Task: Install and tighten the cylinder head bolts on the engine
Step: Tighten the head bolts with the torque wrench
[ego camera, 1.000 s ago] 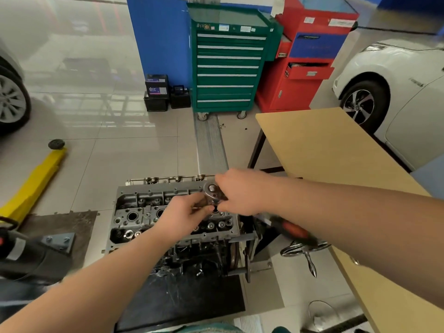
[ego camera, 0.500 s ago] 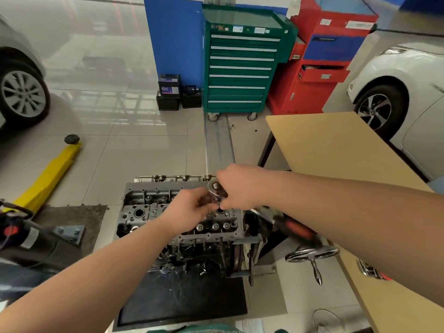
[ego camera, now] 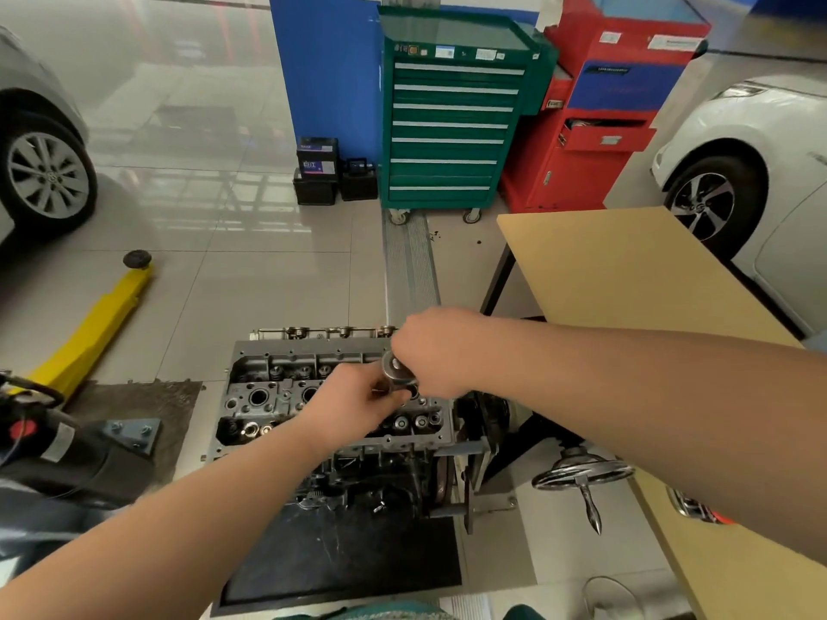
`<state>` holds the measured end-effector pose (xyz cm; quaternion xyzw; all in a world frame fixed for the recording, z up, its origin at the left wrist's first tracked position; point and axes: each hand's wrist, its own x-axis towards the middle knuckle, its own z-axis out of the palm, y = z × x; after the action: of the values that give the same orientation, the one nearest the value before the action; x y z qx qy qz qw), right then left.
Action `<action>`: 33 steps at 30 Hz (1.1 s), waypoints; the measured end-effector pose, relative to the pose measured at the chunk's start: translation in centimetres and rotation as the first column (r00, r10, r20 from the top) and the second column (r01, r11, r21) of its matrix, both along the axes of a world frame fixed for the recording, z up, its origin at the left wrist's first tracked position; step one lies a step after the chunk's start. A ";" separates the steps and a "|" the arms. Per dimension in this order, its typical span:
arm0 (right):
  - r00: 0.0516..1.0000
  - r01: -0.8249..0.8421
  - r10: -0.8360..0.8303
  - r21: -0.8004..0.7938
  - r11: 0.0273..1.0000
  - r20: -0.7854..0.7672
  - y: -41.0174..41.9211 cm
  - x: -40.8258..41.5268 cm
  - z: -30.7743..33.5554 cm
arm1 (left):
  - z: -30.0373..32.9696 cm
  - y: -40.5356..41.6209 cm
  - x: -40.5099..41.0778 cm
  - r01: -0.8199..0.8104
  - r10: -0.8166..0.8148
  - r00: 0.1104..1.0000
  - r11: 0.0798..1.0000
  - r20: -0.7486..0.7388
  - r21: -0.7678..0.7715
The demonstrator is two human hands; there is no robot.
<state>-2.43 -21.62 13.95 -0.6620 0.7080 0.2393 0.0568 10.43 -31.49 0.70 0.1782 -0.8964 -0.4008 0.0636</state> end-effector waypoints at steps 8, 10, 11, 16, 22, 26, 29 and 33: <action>0.982 -0.084 0.086 -0.019 0.996 0.171 -0.6 -3.7 0.7 | 0.9 0.1 -1.2 0.001 0.000 1.000 1.000 0.027 -0.015; 0.959 -0.196 0.207 -0.076 0.978 0.191 -0.7 -4.6 0.8 | 0.9 0.0 -1.2 0.034 -0.033 0.999 0.999 0.032 -0.024; 0.951 -0.218 0.232 -0.088 0.972 0.203 -0.7 -5.0 0.5 | 0.8 -0.2 -1.1 0.034 -0.034 0.999 0.999 0.036 -0.014; 0.920 -0.364 0.382 -0.168 0.916 0.090 0.7 -6.0 -1.5 | 0.1 -0.6 -0.7 0.087 -0.087 0.996 0.996 0.008 0.018; 0.905 -0.372 0.416 -0.307 0.876 0.090 2.5 -6.9 -2.7 | -0.2 -0.5 -1.0 0.081 -0.081 0.997 0.997 -0.016 -0.003; 0.917 -0.353 0.400 -0.455 0.818 0.007 2.6 -5.4 -3.8 | -0.4 -0.4 -0.5 0.033 -0.031 0.999 0.998 -0.039 0.045; 0.958 -0.247 0.286 -0.507 0.826 -0.002 3.2 -3.9 -4.6 | -0.4 -0.7 -0.3 0.044 -0.042 0.999 0.998 -0.033 0.055; 0.985 -0.102 0.161 -0.545 0.832 0.061 4.1 -2.8 -5.2 | -0.5 -0.5 -0.2 0.033 -0.031 0.999 0.997 -0.030 0.063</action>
<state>-5.28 -17.50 8.72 -0.7099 0.6954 -0.0009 -0.1117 10.19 -31.95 0.22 0.1598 -0.8850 -0.4325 0.0645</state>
